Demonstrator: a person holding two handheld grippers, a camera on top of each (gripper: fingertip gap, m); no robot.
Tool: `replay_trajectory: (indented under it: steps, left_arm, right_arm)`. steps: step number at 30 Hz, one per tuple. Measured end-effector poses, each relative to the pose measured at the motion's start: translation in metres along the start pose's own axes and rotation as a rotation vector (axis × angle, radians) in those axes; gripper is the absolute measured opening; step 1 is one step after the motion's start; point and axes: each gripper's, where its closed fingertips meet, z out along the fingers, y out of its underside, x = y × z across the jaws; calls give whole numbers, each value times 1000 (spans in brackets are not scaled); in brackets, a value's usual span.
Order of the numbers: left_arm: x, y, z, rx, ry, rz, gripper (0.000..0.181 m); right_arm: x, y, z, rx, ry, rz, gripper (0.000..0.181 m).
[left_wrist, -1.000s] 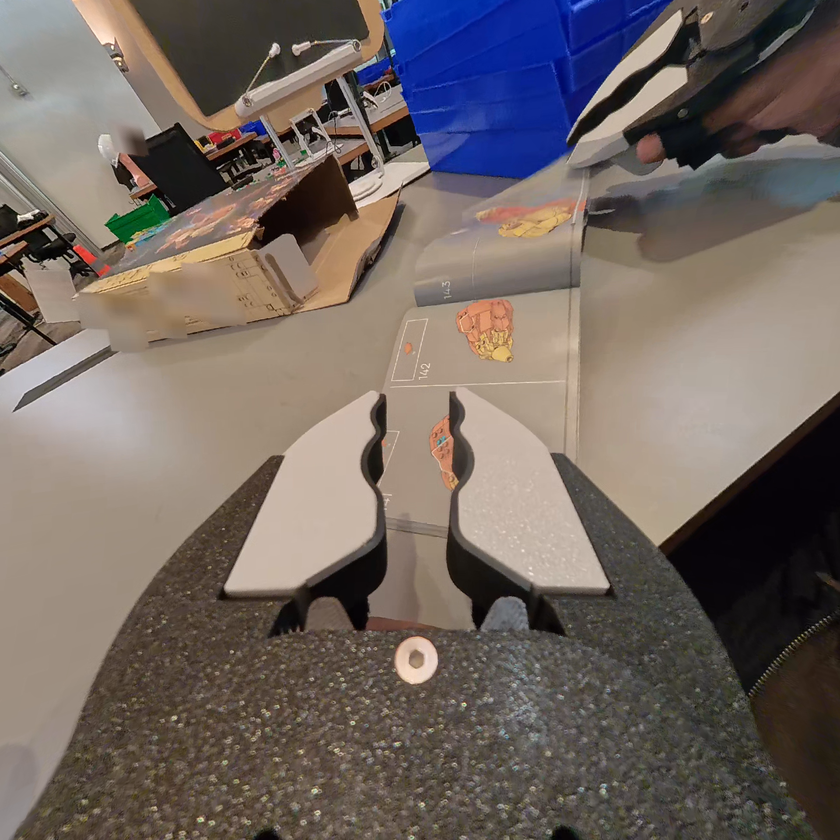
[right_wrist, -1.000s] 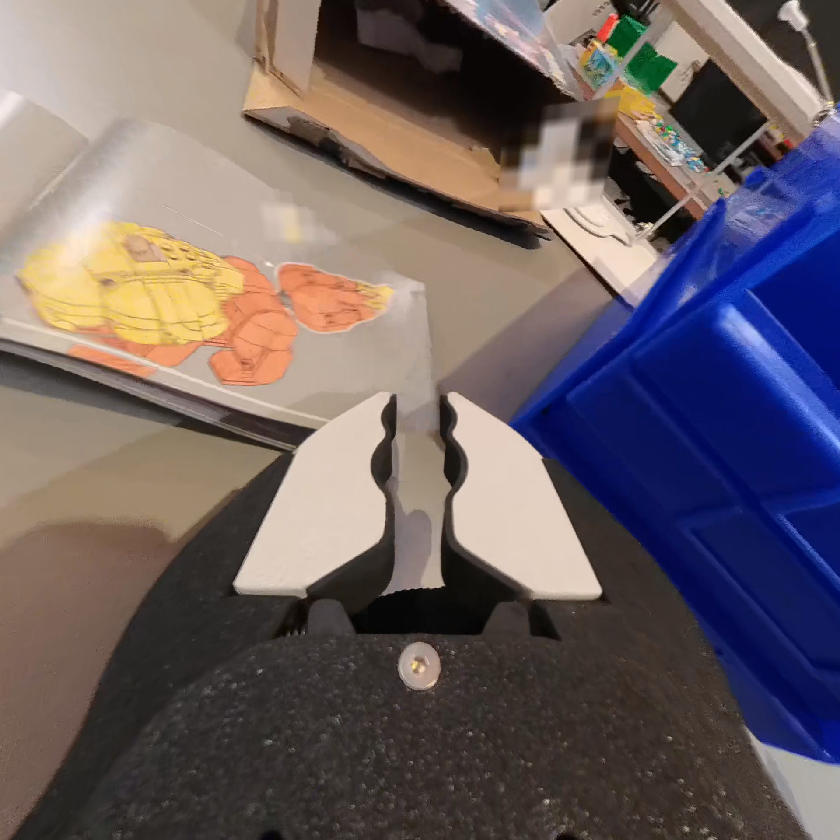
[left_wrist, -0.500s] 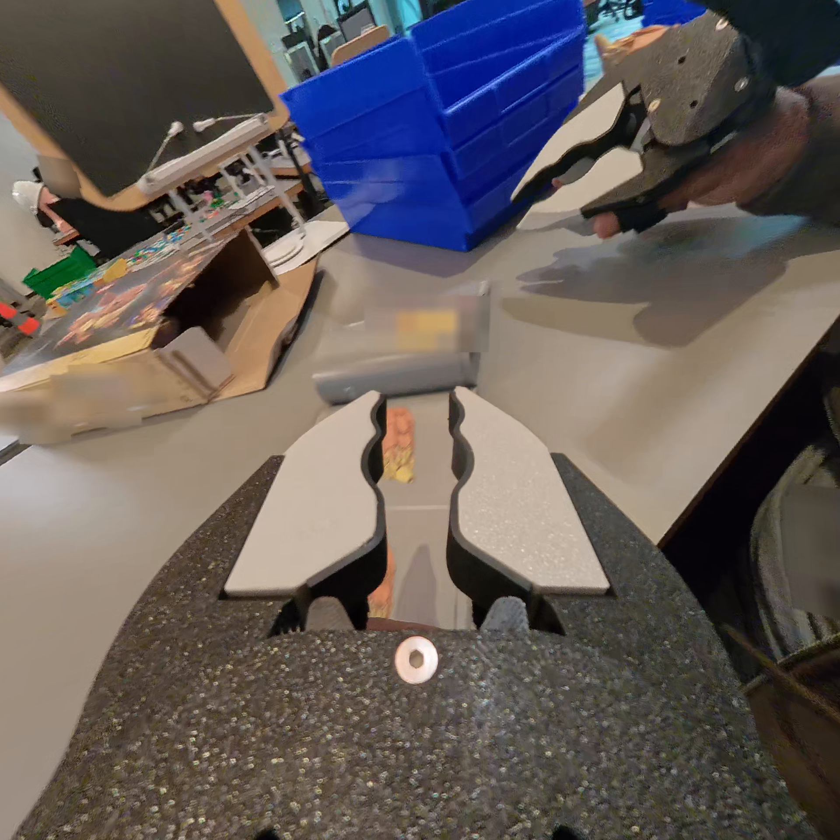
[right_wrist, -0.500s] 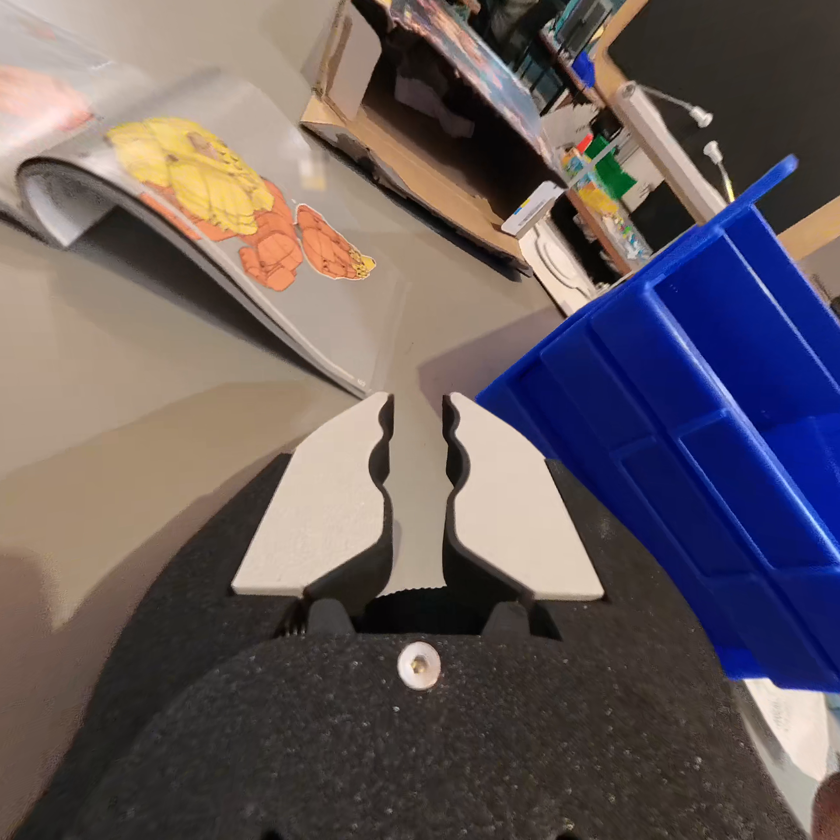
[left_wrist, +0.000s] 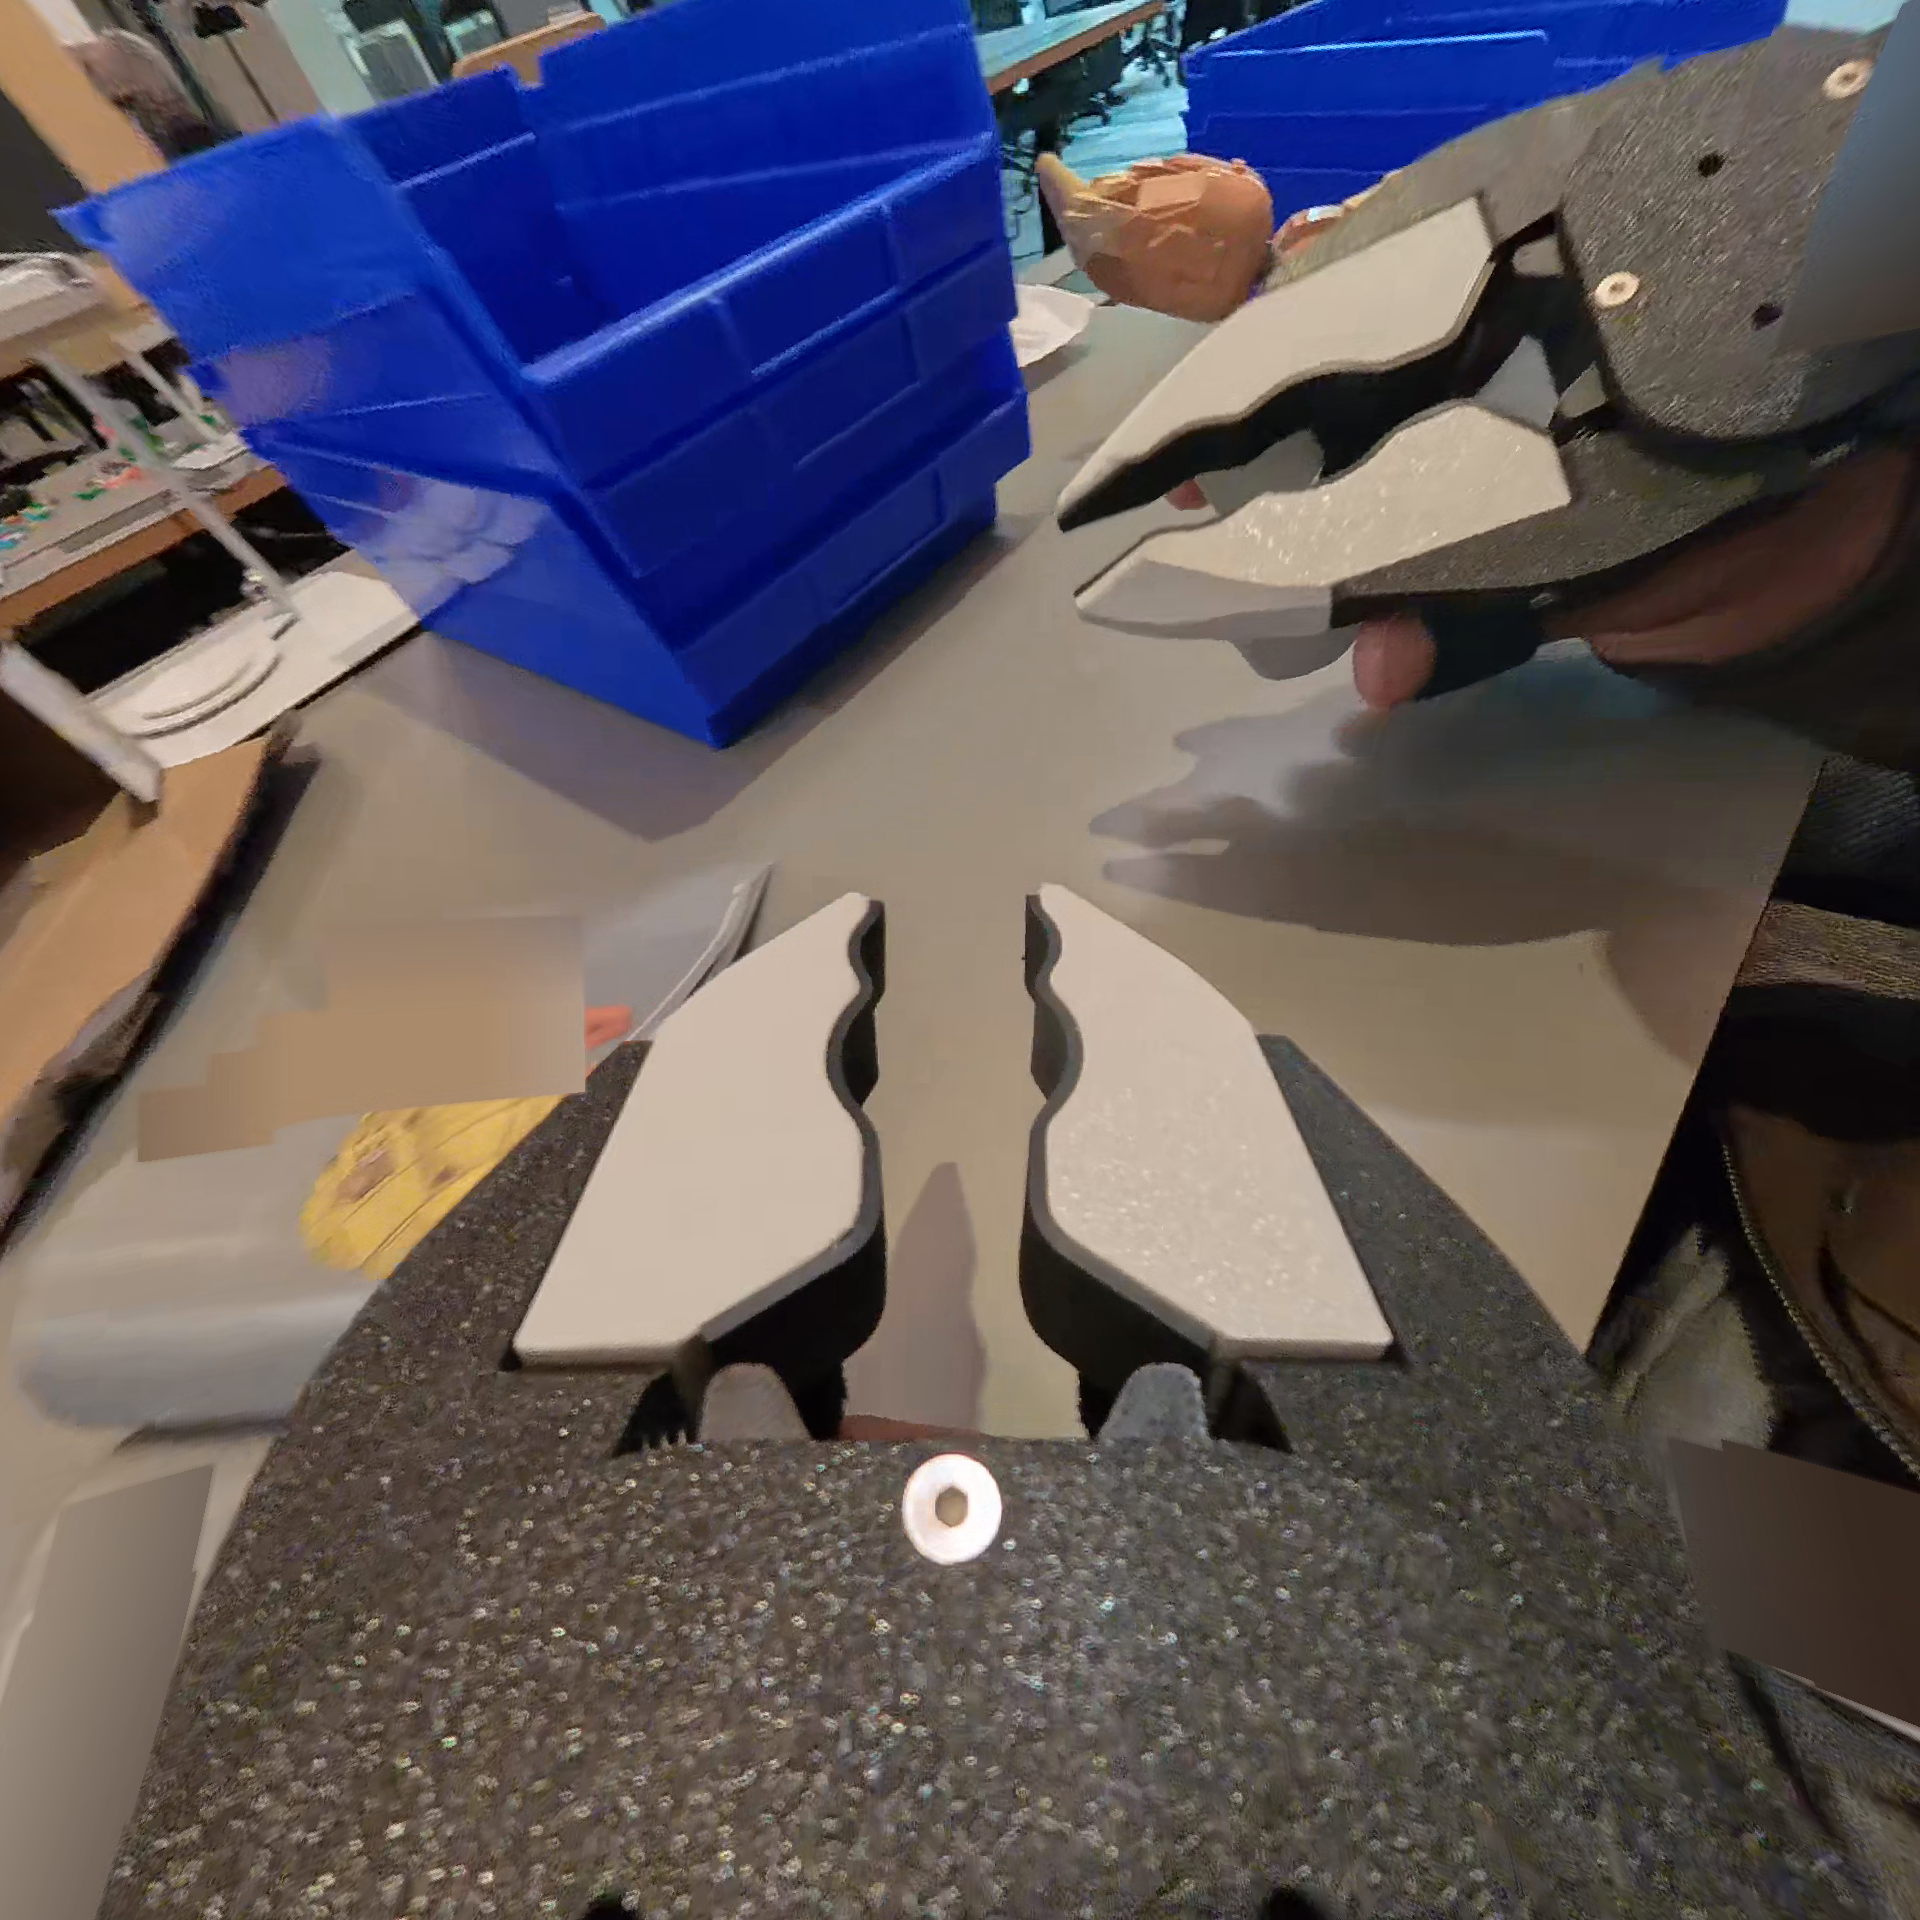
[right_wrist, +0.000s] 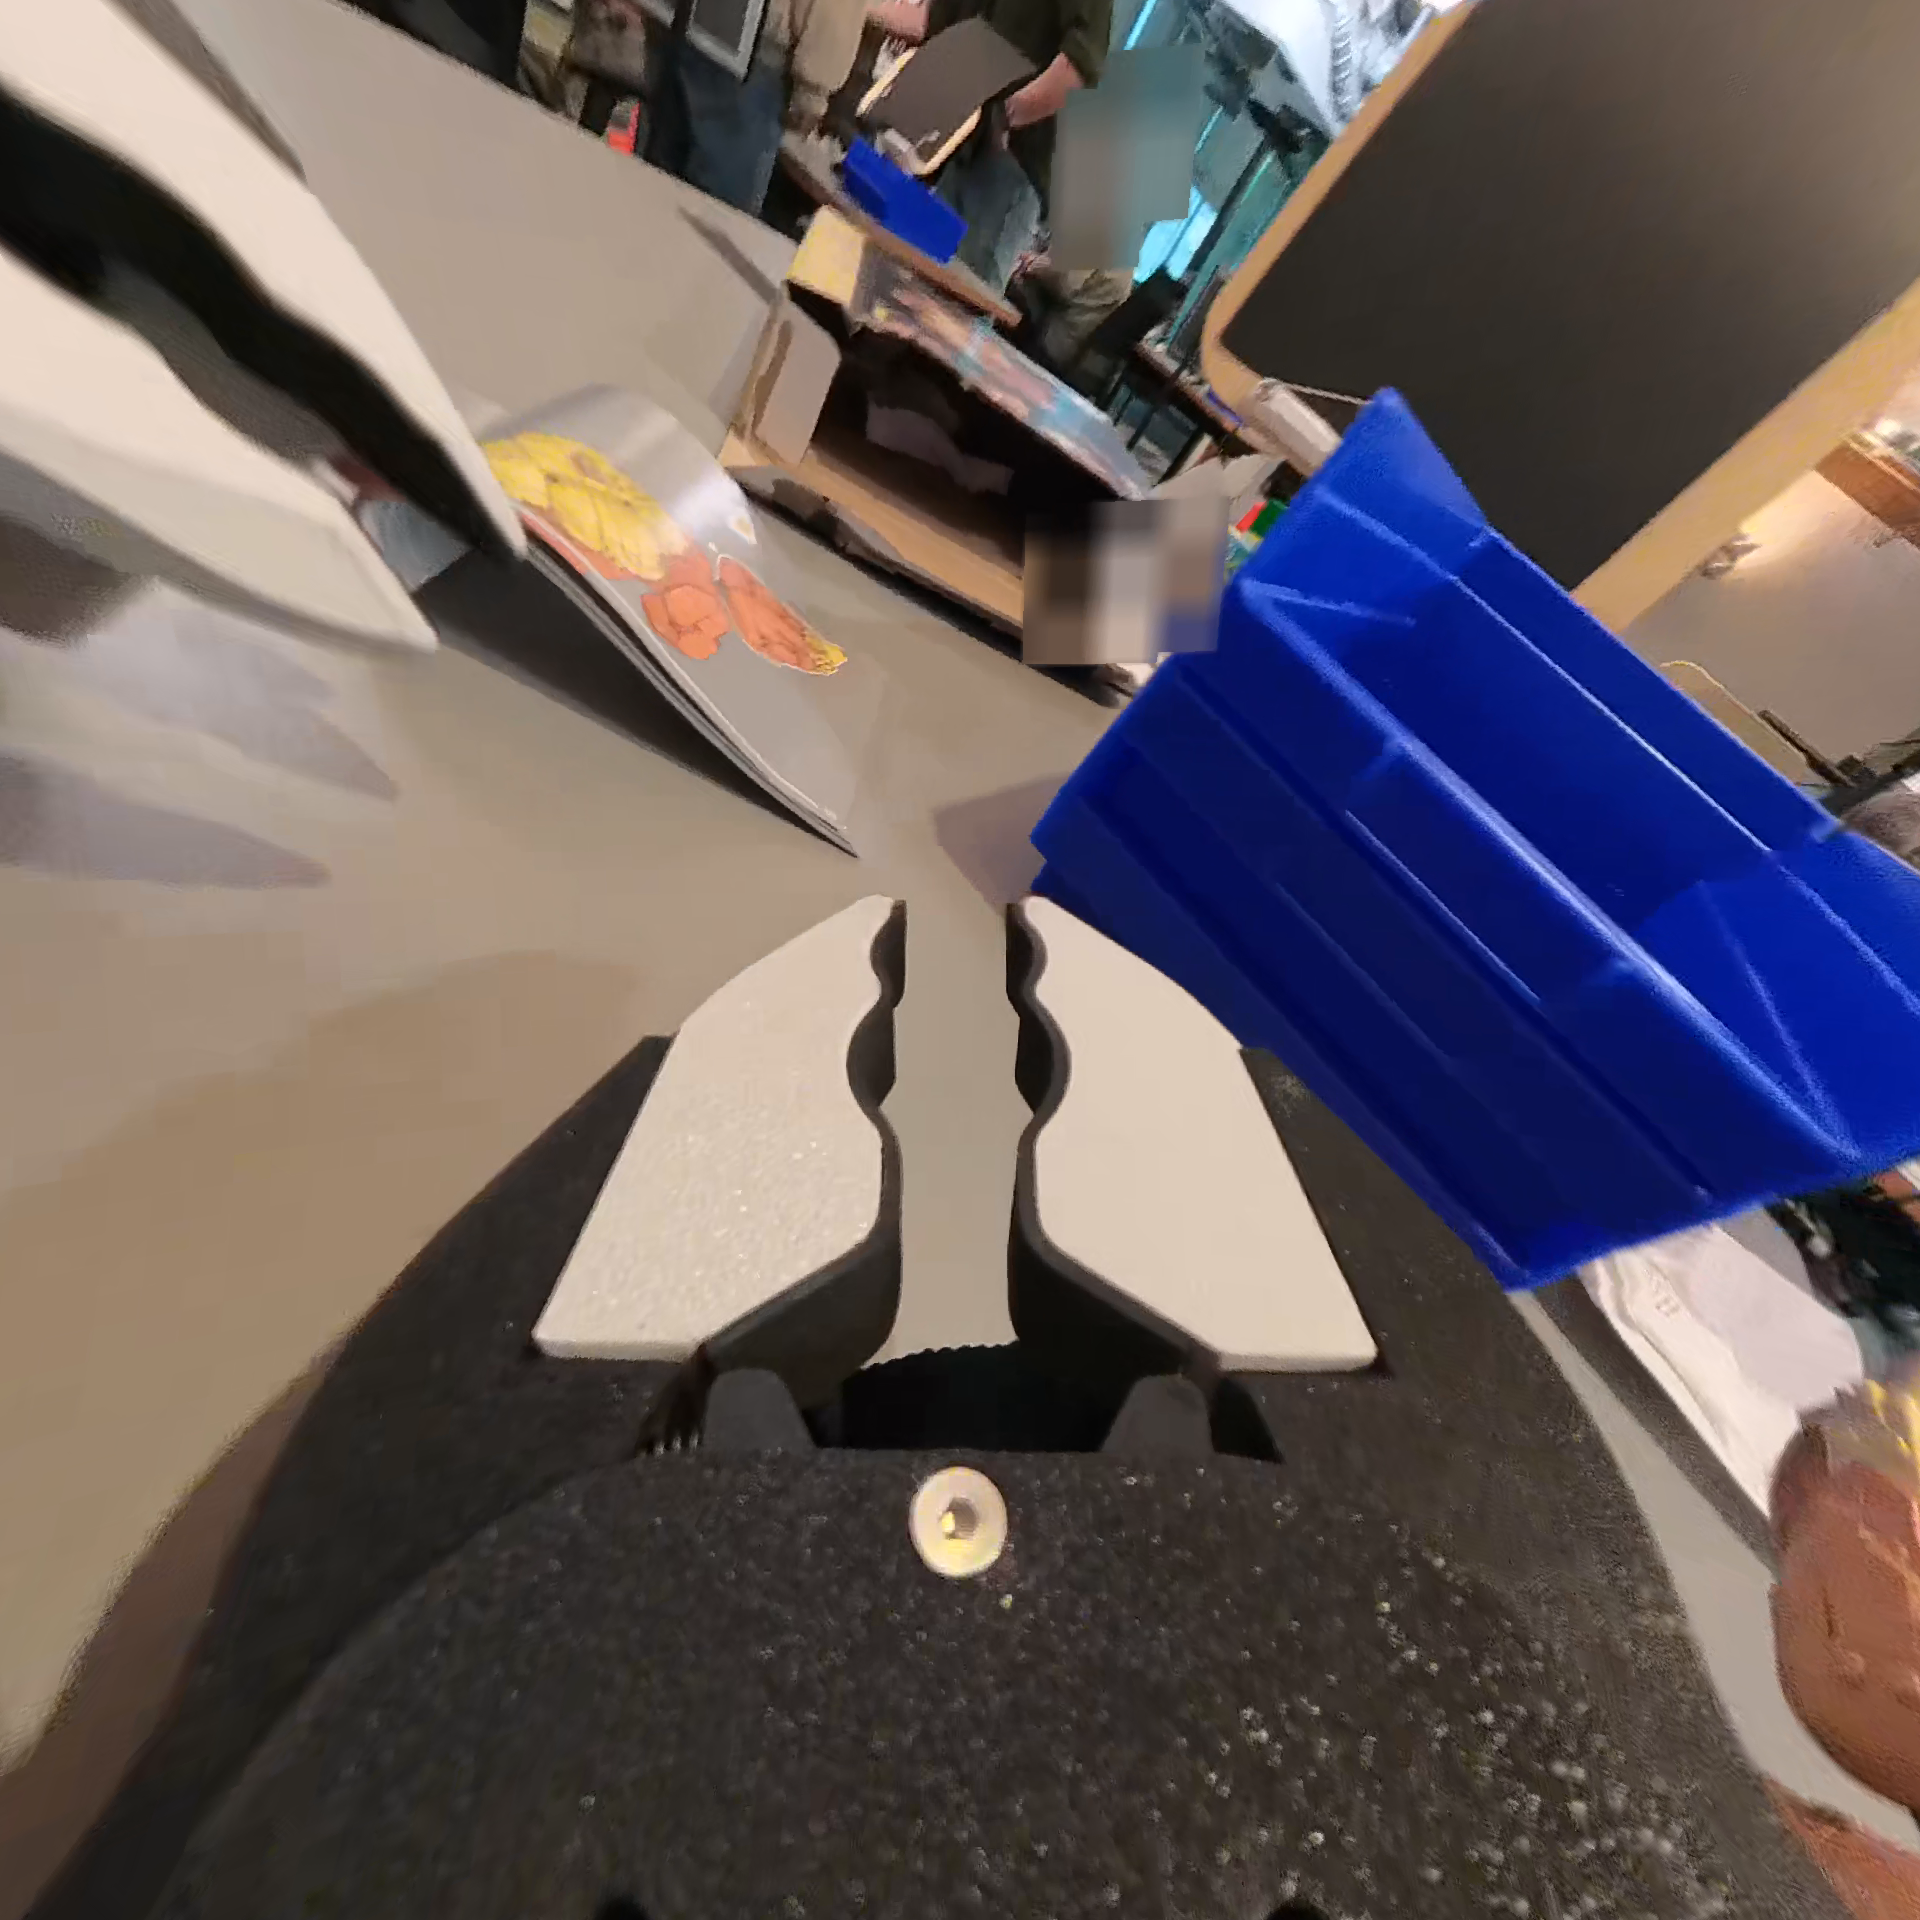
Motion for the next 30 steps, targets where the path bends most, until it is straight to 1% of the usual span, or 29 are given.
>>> replay_trajectory:
  steps: [5,8,12,14,15,17,20,22,24,25,26,27,30]
  left_arm:
    - [26,-4,41,-16,67,-13,26]
    - [32,-10,56,-16,70,35,30]
    - [38,-22,70,31,126,13,39]
    - [37,-34,74,96,152,-14,44]
    - [37,-44,75,159,174,-42,48]
    - [38,-65,71,290,241,-150,50]
    - [33,-91,63,425,331,-303,58]
    - [25,-103,58,501,346,-341,59]
    - [21,-111,52,557,369,-360,58]
    - [20,-113,50,579,368,-355,58]
    - [21,-113,49,581,371,-345,58]
    - [23,-111,50,574,382,-341,58]
    - [29,-104,54,518,411,-362,57]
  right_arm:
    - [29,8,-27,42,84,79,18]
    - [44,24,-41,13,117,111,21]
    - [64,44,-64,-8,178,138,26]
    - [72,53,-74,-20,208,150,30]
    - [76,55,-80,-20,227,148,34]
    - [82,56,-89,-6,249,162,36]
    - [94,60,-97,0,277,188,45]
    - [112,61,-105,-13,321,171,51]
    - [139,58,-117,-37,376,119,54]
    - [155,59,-122,-73,390,98,54]
    - [169,63,-125,-129,372,93,58]
    - [181,72,-126,-204,323,111,64]
    - [192,112,-124,-481,68,218,83]
